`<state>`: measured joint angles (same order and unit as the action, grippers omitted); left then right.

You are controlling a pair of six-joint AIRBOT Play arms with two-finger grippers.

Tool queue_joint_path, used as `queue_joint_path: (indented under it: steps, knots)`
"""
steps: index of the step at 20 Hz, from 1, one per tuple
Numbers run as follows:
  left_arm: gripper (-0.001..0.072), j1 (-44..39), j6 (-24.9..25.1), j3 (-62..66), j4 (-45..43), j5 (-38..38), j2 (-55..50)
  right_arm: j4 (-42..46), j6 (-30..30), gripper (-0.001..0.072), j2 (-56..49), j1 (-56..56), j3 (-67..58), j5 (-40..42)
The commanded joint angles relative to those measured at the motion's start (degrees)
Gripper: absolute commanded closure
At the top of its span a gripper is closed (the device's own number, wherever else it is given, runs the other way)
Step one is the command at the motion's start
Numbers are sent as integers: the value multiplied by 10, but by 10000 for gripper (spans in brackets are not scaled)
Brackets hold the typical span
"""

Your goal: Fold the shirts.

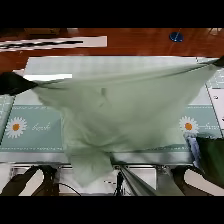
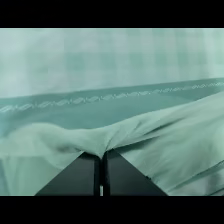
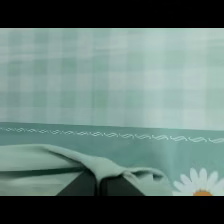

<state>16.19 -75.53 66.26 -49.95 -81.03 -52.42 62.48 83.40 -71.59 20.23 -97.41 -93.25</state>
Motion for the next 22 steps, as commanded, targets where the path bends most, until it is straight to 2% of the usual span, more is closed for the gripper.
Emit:
queue_joint_path:
  steps: [1, 3, 7, 10, 15, 17, 22]
  knots:
    - [689, -47, 54, -29, 50, 142, -155, -25, -32, 683, -136, -41, 8, 106]
    - [688, -63, 77, 7, 70, 170, -240, -24, -54, 683, -185, -65, 8, 172]
    - [688, -78, 81, 110, 71, 178, -364, -24, -70, 683, -249, -94, 8, 309]
    - [688, -88, 96, 154, 71, 216, -417, -24, -70, 683, -277, -93, 8, 399]
    - [688, -99, 104, 159, 71, 332, -445, 6, -74, 683, -295, -93, 8, 511]
    - [688, -108, 105, 159, 71, 363, -452, 13, -74, 683, -302, -93, 8, 530]
    - [688, -148, 104, 159, 71, 375, -488, 11, -73, 683, -333, -93, 8, 495]
